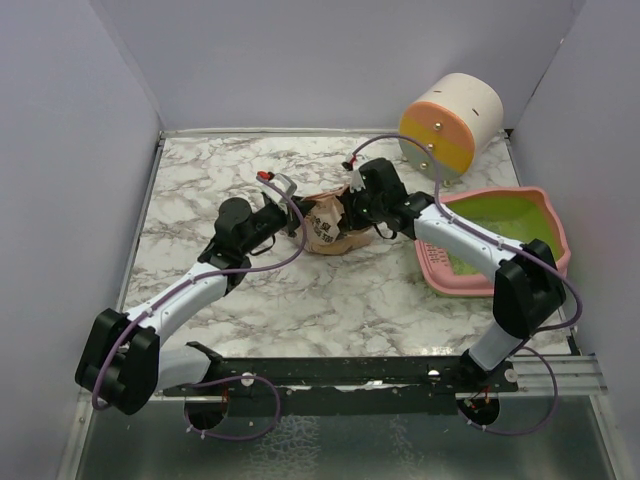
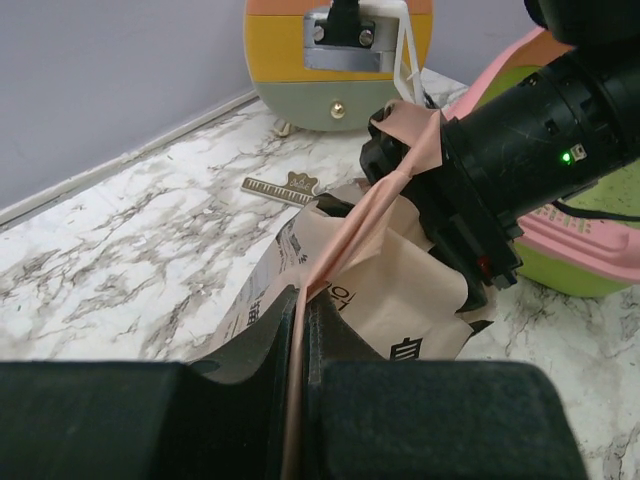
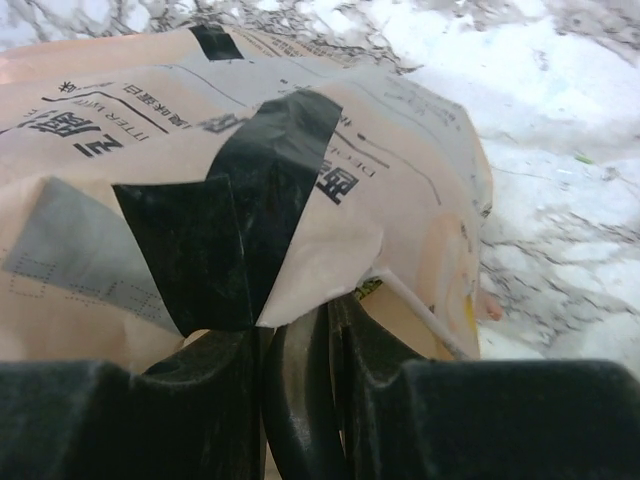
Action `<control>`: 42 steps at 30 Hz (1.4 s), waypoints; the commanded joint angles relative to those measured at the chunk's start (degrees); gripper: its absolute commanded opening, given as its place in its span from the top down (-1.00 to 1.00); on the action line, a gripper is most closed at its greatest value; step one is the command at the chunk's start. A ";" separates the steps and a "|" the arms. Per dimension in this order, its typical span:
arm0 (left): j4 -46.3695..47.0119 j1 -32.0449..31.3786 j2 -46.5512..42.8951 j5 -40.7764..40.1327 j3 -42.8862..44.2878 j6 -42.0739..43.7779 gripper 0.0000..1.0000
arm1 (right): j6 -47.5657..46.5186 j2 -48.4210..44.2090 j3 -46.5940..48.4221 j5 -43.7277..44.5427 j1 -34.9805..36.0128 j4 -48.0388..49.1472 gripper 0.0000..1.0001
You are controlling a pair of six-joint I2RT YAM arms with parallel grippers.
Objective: Fill the litter box with clean litter
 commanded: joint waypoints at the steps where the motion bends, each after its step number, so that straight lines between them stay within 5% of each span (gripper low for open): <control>1: 6.43 -0.48 0.37 3.27 1.25 -1.54 1.00 | 1.12 8.86 -9.44 -1.12 0.23 7.30 0.98; 20: 6.41 2.03 2.50 2.87 1.20 -1.05 1.00 | 10.12 -0.35 -23.71 -22.16 -4.57 36.75 0.98; 42: 6.40 5.46 2.22 2.71 1.54 -3.60 1.00 | 21.38 -5.65 -31.50 -39.66 -12.58 57.00 0.98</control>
